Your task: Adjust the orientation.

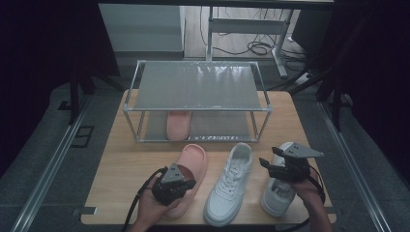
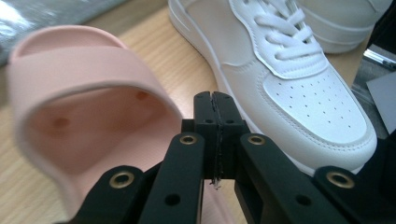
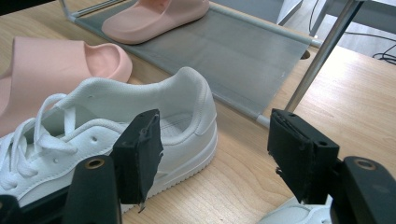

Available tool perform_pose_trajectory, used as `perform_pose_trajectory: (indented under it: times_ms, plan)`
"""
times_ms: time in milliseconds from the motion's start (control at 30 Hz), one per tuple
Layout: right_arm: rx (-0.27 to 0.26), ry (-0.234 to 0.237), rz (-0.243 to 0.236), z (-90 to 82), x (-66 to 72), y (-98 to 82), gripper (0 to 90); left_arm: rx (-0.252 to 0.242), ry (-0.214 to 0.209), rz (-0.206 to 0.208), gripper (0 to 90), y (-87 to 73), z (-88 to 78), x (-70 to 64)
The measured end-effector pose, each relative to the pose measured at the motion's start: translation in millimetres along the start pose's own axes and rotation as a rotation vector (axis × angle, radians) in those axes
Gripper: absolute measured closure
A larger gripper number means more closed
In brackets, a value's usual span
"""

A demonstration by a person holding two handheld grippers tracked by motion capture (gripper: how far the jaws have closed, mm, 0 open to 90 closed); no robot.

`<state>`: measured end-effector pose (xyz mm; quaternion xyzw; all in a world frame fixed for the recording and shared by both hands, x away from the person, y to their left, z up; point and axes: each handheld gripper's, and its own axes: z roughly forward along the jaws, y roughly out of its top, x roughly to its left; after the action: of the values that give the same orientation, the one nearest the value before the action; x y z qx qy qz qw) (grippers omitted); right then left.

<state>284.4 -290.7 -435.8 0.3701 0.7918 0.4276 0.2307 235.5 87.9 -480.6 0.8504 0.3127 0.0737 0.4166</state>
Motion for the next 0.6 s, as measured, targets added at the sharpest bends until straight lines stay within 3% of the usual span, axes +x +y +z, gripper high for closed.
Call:
perform_pose_trajectory:
  times_ms: [233, 600]
  plan:
    - [0.0, -0.002, 0.002, 0.2, 0.2, -0.2, 35.4, 0.06, -0.024, 0.016, 90.0, -4.1, 15.8, -11.0]
    - [-0.005, -0.01, 0.011, -1.3, -2.3, -0.9, 35.5, 0.153, 0.023, 0.018, 90.0, -13.8, 33.7, -9.3]
